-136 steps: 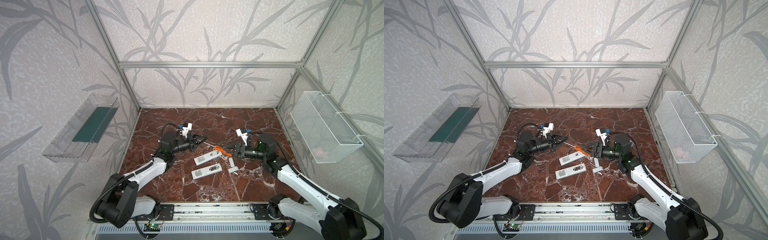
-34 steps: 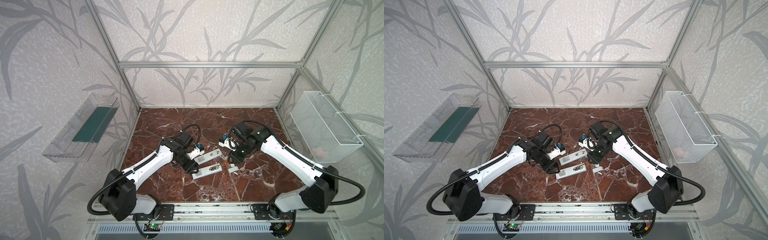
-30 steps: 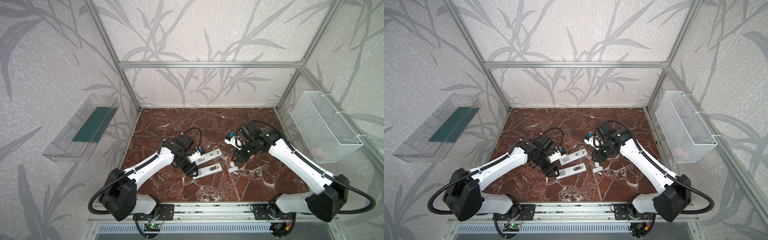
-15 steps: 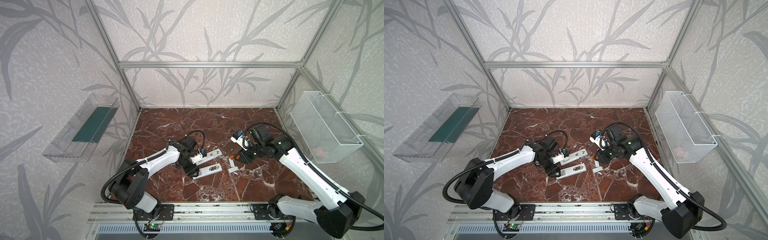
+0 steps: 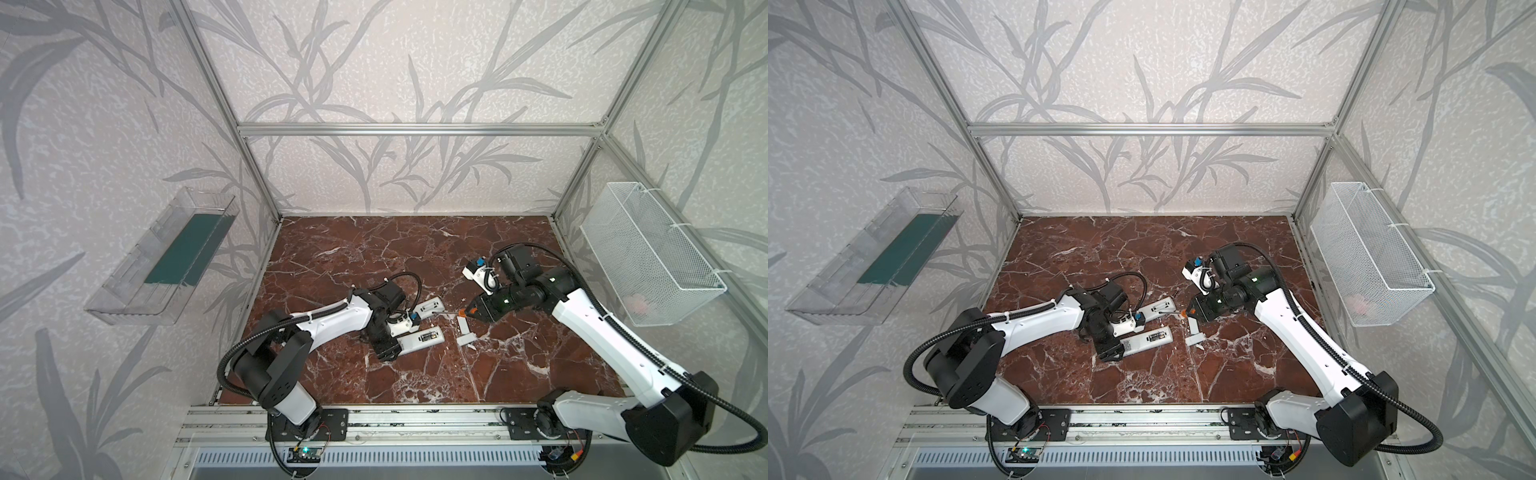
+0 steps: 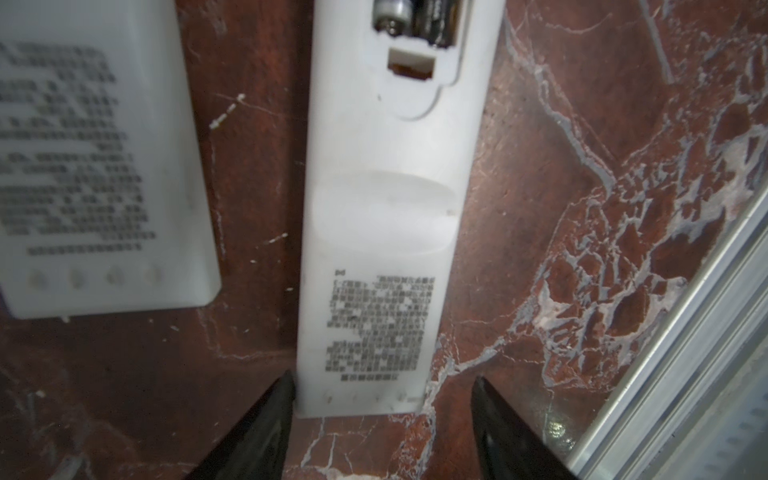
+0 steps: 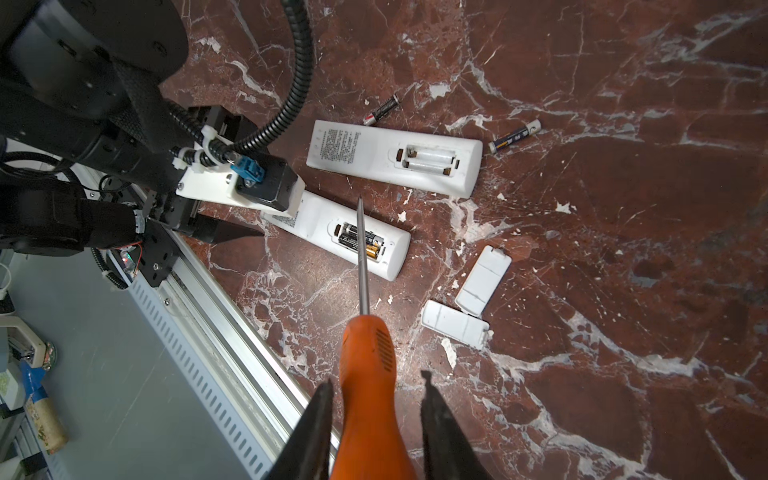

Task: Unload the batteries from the remote control
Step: 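Grip the opened remote's end with the left gripper while the right holds the screwdriver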

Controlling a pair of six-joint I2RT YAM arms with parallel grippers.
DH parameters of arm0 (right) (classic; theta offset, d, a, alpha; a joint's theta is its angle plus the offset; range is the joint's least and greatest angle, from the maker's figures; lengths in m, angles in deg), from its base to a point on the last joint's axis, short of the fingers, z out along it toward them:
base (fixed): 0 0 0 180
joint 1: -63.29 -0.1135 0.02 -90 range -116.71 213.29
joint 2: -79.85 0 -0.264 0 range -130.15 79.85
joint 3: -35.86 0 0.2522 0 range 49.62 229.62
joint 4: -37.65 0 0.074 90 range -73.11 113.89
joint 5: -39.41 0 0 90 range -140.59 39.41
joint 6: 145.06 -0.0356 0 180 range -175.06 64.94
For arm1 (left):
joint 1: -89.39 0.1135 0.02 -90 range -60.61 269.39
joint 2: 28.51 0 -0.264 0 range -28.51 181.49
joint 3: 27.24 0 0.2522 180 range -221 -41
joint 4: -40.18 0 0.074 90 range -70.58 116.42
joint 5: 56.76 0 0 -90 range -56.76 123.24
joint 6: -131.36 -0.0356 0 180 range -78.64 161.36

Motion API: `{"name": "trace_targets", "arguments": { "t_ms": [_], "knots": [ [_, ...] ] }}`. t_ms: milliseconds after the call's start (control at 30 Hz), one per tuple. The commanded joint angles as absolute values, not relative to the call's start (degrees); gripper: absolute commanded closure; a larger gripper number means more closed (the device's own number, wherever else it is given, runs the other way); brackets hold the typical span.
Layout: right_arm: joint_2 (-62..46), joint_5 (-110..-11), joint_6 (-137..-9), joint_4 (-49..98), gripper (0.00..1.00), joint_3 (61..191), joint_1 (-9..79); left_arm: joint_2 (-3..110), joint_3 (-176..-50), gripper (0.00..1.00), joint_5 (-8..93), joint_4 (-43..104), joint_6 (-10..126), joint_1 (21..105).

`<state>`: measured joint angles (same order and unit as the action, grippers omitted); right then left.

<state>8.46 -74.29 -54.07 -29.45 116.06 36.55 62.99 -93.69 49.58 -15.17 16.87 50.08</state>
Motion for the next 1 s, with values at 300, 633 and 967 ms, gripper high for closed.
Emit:
{"name": "trace_targets", "arguments": {
  "t_ms": [300, 633, 967],
  "knots": [
    [8.5, -76.8, -57.1, -33.5, 1.00, 116.5, 39.5, 67.4, -93.6, 0.41, 42.0, -17.0, 16.2, 45.2],
    [6.5, -77.0, -56.0, -40.6, 1.00, 120.0, 40.0, 68.6, -95.1, 0.64, 43.3, -19.1, 15.7, 44.4],
    [0.7, -78.6, -52.0, -46.5, 1.00, 123.4, 39.8, 67.8, -95.6, 0.69, 42.3, -20.4, 14.5, 41.7]
  ]
}}
